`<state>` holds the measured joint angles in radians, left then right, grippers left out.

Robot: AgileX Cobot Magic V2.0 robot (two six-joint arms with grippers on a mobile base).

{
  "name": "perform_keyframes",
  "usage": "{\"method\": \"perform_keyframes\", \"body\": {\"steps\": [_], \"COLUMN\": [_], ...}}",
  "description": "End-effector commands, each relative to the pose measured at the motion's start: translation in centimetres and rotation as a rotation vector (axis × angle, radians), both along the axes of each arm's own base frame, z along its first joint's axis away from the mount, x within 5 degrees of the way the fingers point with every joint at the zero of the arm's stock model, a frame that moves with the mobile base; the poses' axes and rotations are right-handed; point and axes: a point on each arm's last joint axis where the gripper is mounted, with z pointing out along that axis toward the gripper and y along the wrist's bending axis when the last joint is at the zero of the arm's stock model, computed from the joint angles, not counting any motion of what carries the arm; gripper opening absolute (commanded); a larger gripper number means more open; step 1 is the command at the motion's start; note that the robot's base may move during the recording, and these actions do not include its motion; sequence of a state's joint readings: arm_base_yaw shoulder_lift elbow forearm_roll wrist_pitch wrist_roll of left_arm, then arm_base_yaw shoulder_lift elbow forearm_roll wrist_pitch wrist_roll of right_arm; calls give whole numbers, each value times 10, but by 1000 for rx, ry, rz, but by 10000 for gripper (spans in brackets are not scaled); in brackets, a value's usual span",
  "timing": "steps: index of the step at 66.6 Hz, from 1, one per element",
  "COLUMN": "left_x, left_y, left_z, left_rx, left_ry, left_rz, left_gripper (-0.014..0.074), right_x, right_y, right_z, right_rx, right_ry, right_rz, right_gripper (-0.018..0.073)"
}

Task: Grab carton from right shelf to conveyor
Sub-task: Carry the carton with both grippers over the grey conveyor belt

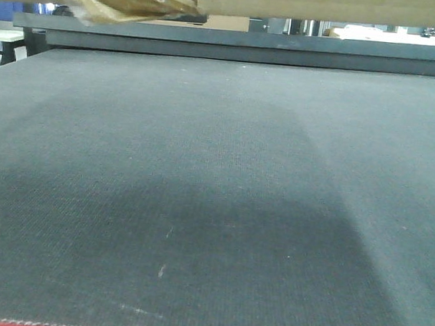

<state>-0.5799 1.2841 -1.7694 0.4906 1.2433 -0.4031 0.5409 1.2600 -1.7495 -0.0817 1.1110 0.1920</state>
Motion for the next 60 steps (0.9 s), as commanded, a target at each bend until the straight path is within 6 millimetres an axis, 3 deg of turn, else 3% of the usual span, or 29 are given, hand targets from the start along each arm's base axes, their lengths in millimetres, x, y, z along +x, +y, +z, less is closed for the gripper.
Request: {"method": "perform_keyframes", "body": {"steps": [1, 60], "left_x": [-3, -3], "left_y": [4, 4], "left_z": [8, 8], "left_rx": [12, 12], "left_ry": [-53, -53], "left_rz": [5, 5], "left_gripper": [-17, -17], "right_x": [-4, -4], "right_y": [-1, -1], "right_z": [9, 9], "right_rx": [38, 38], "right_ry": [-58, -58], "right_rz": [17, 17], "right_gripper": [-69, -69]}}
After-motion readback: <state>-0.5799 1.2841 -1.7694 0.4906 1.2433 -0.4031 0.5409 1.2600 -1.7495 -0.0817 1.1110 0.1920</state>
